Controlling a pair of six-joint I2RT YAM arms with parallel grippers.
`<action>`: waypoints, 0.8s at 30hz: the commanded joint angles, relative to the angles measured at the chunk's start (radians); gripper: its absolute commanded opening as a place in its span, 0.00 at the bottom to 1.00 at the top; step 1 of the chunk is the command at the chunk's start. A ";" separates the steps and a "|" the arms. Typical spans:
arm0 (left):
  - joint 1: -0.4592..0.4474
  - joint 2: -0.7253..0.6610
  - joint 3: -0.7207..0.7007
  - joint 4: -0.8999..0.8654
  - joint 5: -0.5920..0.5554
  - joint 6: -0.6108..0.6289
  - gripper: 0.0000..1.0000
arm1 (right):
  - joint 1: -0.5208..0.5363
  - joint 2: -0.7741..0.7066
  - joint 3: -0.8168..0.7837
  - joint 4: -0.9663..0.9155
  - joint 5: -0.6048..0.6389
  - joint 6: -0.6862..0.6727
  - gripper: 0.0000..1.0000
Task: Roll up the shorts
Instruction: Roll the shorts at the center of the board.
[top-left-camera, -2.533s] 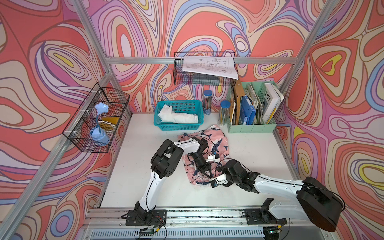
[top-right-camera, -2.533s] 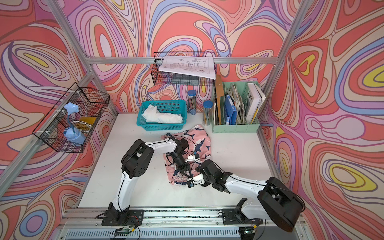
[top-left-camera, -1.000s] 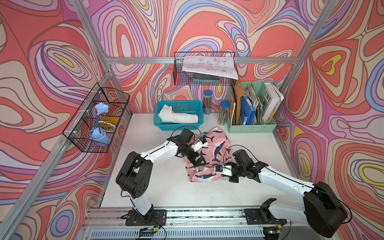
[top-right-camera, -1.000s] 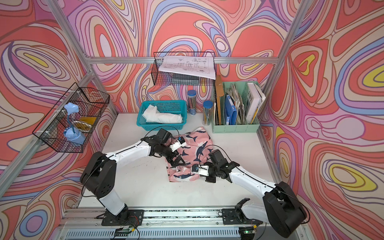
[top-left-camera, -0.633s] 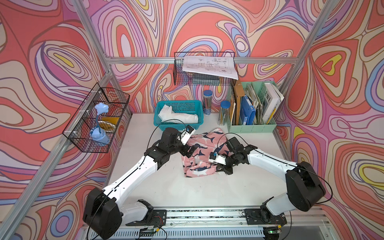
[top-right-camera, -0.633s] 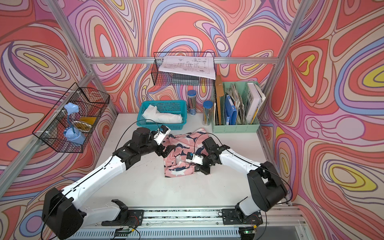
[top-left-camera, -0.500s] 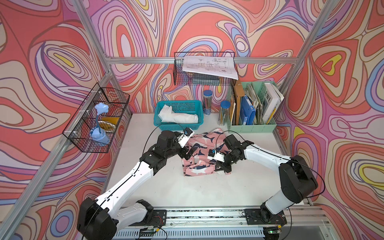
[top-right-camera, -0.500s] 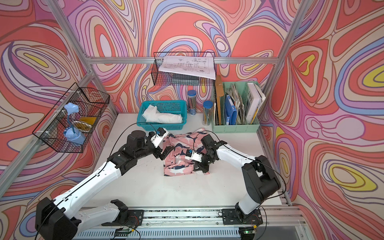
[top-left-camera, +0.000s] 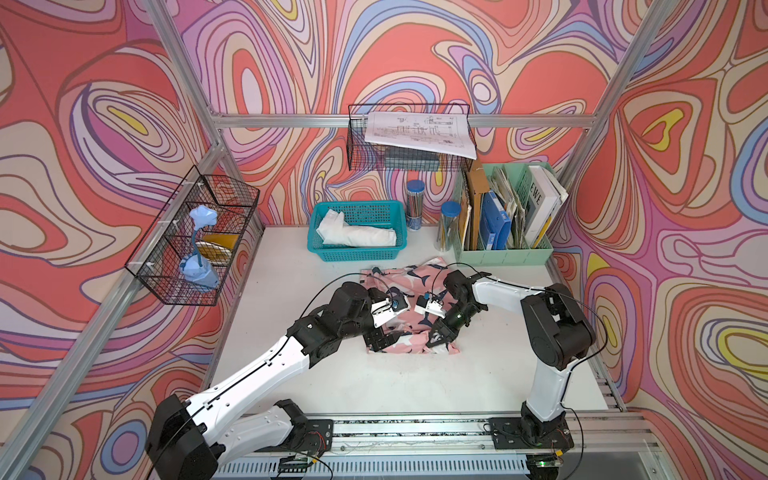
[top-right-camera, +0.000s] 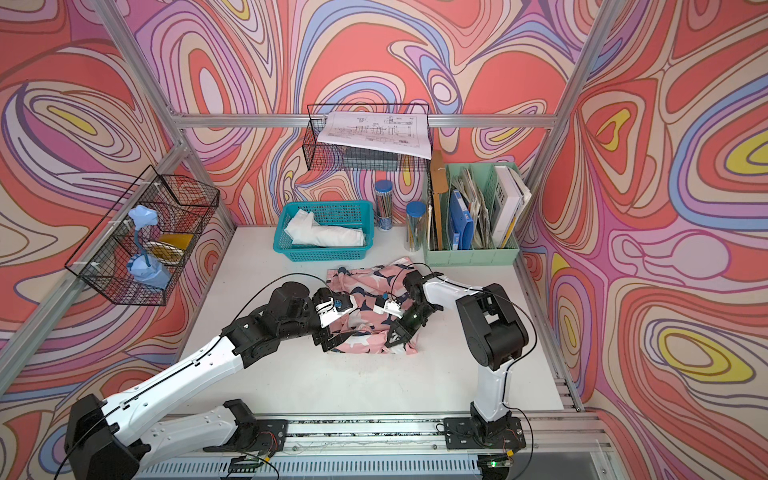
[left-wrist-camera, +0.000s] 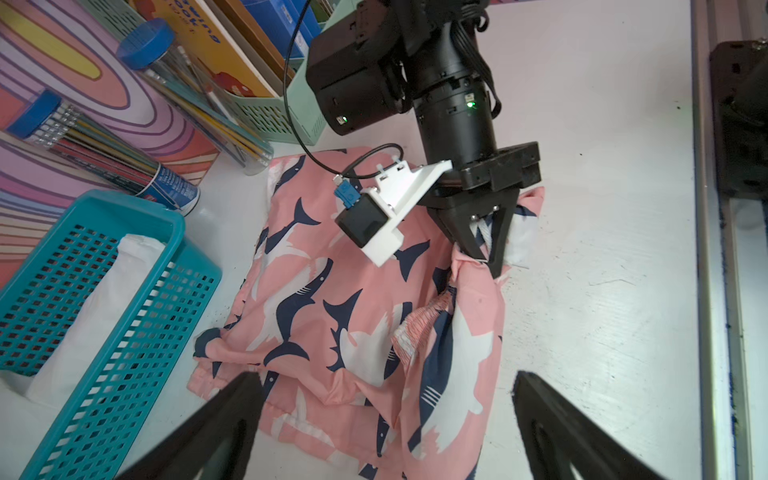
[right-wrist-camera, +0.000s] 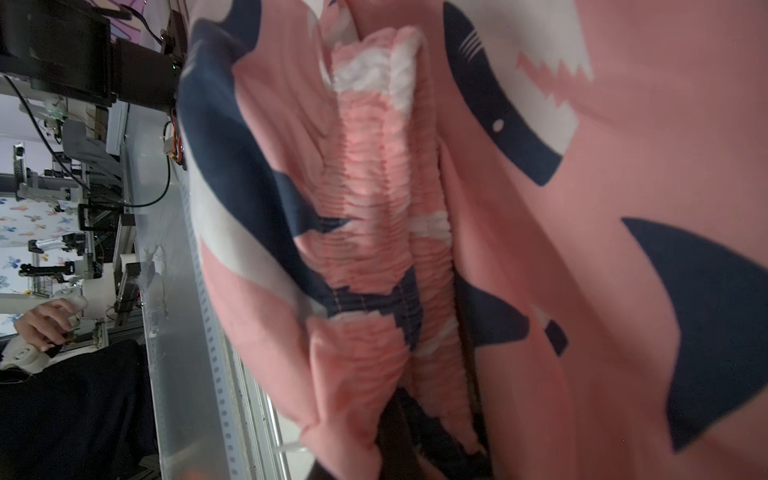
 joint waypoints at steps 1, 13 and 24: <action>-0.043 0.024 -0.030 -0.023 -0.064 0.064 0.98 | -0.020 0.038 0.024 -0.023 -0.039 0.065 0.00; -0.216 0.183 -0.104 0.120 -0.259 0.190 0.99 | -0.051 0.157 0.078 -0.079 -0.098 0.129 0.00; -0.299 0.348 -0.125 0.248 -0.327 0.254 0.99 | -0.063 0.195 0.092 -0.072 -0.084 0.171 0.00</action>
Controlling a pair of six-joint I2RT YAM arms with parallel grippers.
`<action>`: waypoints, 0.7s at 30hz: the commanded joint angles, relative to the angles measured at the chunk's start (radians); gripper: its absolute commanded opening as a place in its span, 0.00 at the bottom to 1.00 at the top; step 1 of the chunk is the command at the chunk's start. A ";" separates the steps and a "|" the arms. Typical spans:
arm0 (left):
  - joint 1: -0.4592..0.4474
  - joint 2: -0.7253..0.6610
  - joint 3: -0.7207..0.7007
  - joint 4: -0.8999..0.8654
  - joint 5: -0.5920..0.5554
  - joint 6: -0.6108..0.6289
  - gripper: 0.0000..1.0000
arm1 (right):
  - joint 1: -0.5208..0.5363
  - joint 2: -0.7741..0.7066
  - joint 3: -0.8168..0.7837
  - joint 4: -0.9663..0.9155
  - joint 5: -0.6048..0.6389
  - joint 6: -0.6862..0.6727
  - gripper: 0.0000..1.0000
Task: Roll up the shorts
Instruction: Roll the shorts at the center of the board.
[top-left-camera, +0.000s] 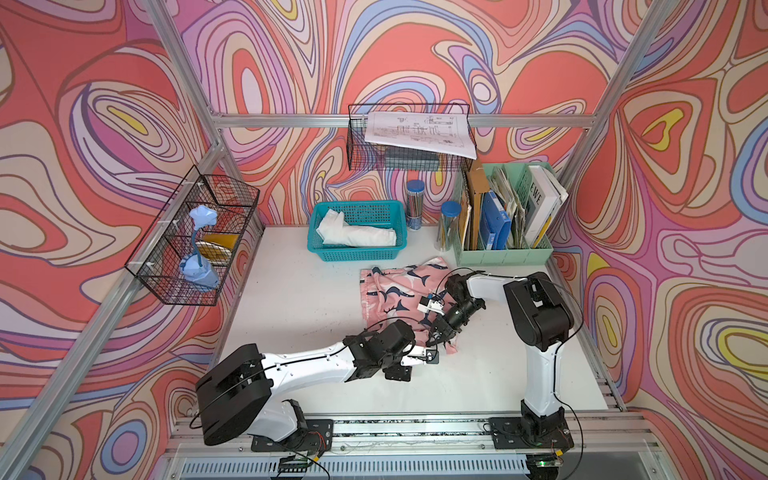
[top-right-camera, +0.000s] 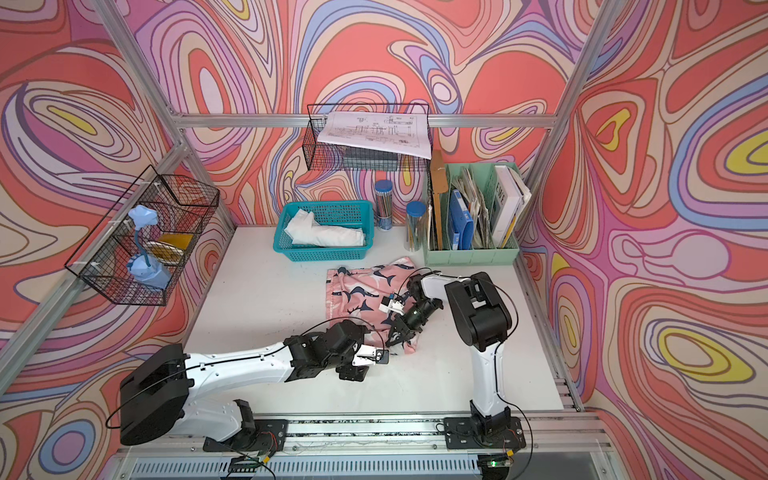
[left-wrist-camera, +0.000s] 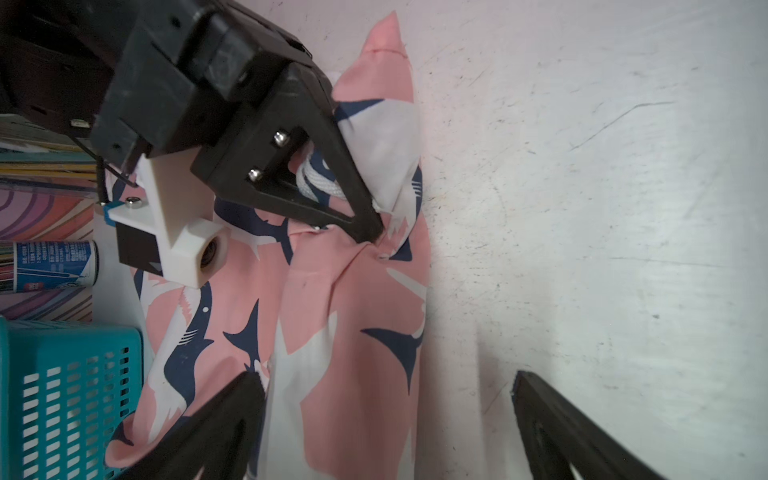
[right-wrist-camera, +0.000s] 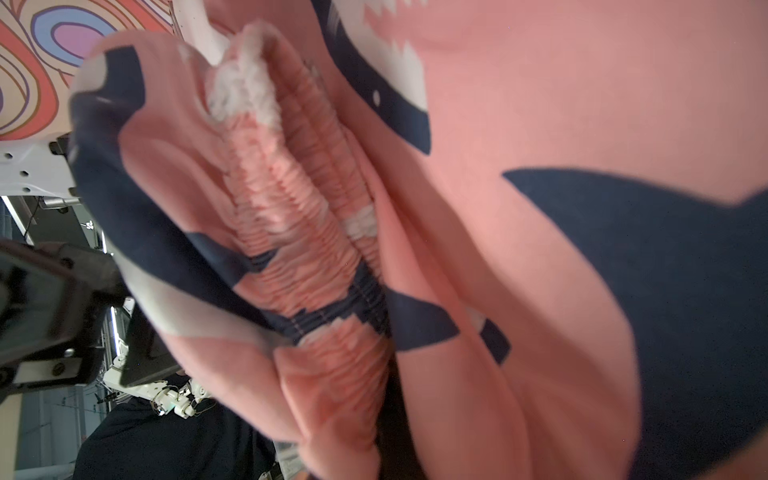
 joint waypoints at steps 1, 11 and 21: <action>-0.002 0.032 -0.015 0.075 -0.035 0.022 0.98 | -0.017 0.009 0.008 0.014 0.015 0.024 0.00; -0.004 0.197 -0.006 0.192 -0.084 0.020 0.97 | -0.035 -0.012 0.008 0.025 0.016 0.048 0.00; 0.003 0.283 0.037 0.162 -0.097 0.003 0.85 | -0.037 -0.007 0.009 0.022 0.021 0.054 0.00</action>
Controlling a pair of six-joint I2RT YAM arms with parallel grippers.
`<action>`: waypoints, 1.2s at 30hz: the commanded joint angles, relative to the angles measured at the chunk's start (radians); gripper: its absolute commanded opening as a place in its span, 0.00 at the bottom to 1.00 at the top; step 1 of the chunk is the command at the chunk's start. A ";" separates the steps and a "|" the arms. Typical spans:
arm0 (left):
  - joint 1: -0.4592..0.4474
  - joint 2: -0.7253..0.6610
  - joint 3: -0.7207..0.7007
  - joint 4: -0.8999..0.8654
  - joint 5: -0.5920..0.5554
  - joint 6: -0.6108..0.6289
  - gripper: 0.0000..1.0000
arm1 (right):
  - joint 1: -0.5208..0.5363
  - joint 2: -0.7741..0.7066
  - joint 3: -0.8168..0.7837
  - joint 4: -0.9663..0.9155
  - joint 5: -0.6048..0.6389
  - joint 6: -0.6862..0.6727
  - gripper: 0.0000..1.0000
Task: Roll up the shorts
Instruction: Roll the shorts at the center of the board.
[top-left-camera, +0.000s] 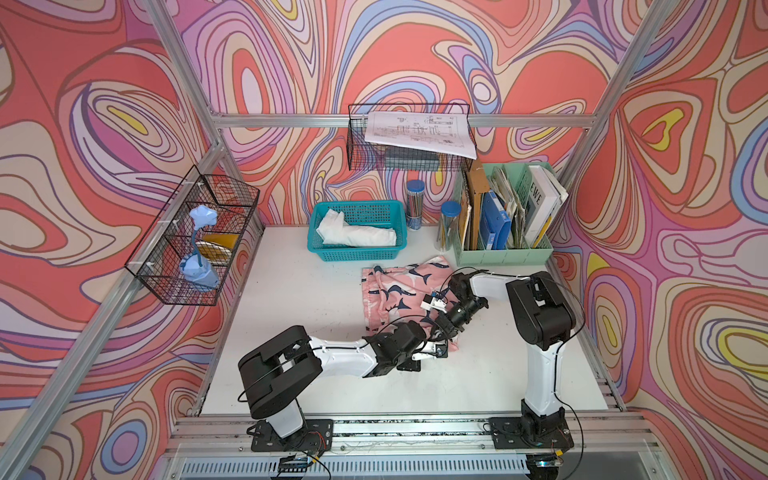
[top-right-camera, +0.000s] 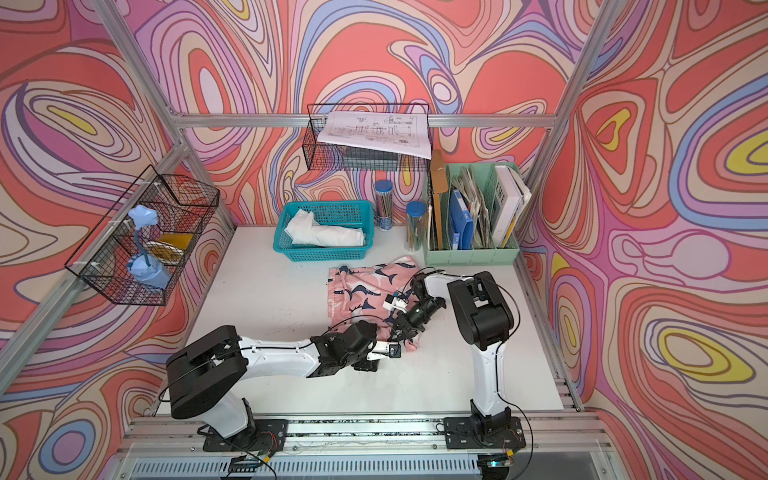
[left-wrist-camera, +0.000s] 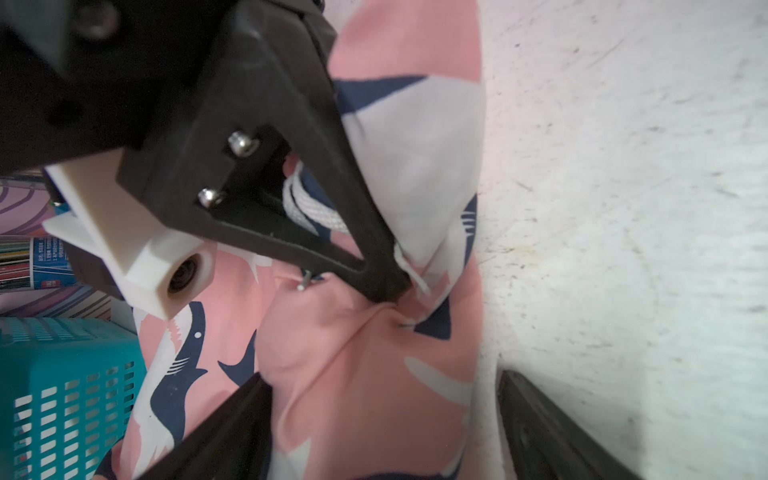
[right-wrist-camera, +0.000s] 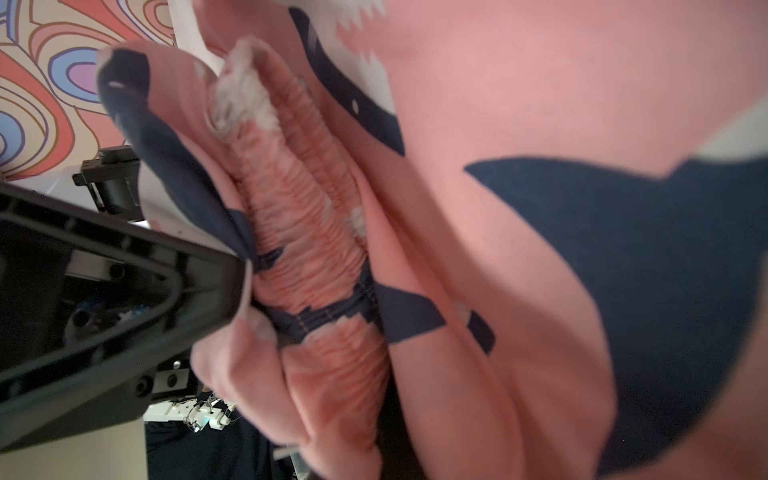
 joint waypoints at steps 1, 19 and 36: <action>0.004 0.028 0.002 -0.102 -0.003 -0.003 0.84 | -0.010 -0.009 0.010 0.018 0.025 0.005 0.00; 0.002 -0.288 -0.042 -0.295 0.133 -0.076 0.78 | -0.021 0.005 0.014 0.017 0.032 0.018 0.00; -0.004 -0.073 0.018 -0.229 0.009 -0.069 0.88 | -0.021 0.007 0.015 0.015 0.034 0.017 0.00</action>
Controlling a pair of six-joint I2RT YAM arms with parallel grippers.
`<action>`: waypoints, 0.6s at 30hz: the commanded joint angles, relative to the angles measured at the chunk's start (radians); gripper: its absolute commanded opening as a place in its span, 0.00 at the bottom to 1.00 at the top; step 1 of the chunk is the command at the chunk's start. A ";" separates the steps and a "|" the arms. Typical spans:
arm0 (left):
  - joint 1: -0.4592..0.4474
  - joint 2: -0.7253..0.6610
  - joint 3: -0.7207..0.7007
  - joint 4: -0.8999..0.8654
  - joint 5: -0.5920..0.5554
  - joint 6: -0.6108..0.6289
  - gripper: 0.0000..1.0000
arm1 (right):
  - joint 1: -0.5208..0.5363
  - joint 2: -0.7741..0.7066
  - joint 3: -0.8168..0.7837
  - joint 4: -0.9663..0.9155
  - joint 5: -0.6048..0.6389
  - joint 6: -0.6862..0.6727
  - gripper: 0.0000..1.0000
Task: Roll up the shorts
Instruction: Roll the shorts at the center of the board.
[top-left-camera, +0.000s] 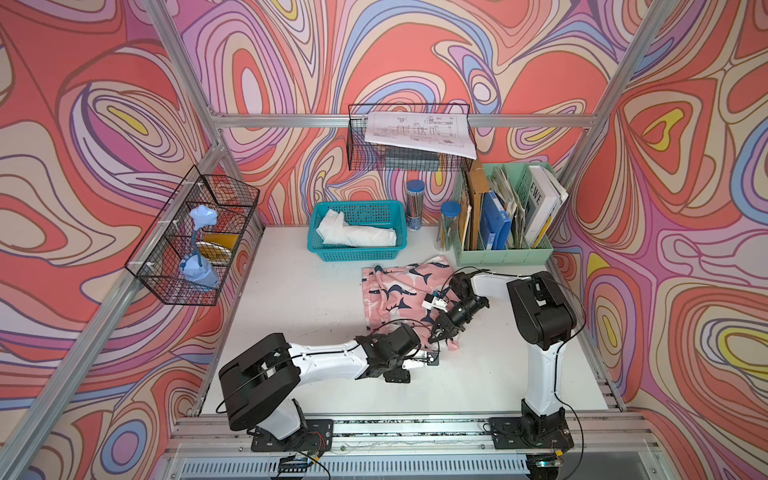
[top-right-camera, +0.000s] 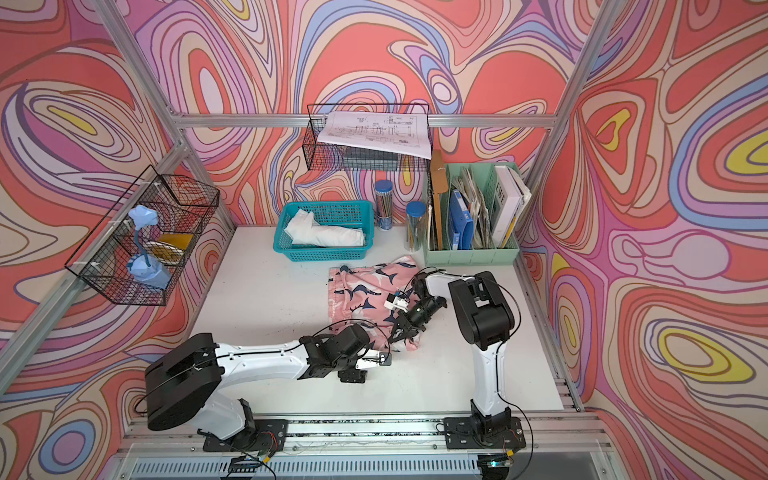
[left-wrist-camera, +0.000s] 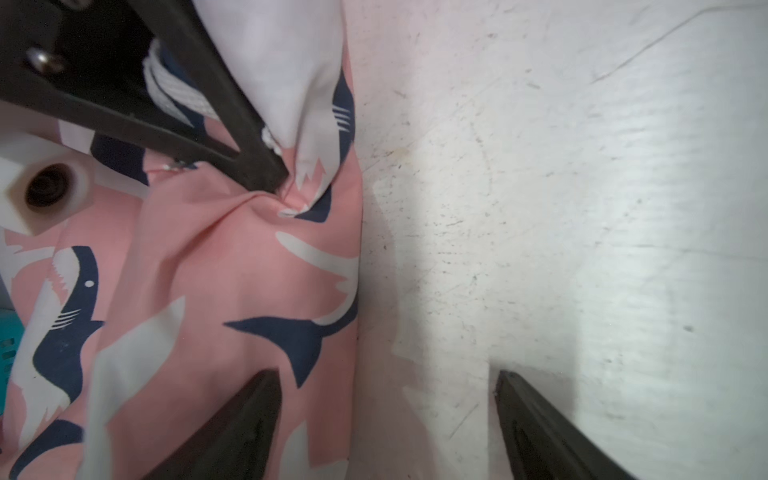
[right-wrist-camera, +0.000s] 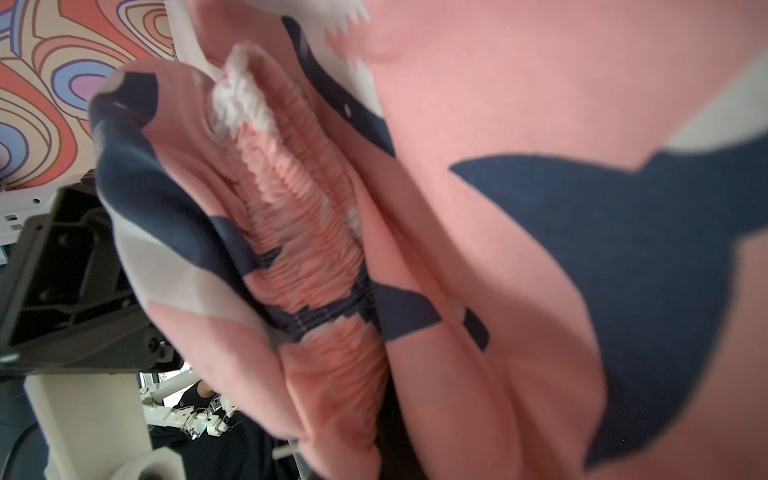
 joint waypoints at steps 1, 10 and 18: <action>-0.001 0.039 0.033 0.053 -0.072 0.022 0.88 | -0.011 0.010 0.012 0.013 0.030 0.001 0.00; -0.002 -0.050 -0.035 0.202 -0.111 0.061 0.92 | -0.011 0.023 0.018 0.006 0.022 -0.002 0.00; -0.002 -0.021 -0.046 0.172 -0.087 0.043 0.93 | -0.011 0.025 0.021 0.001 0.019 -0.004 0.00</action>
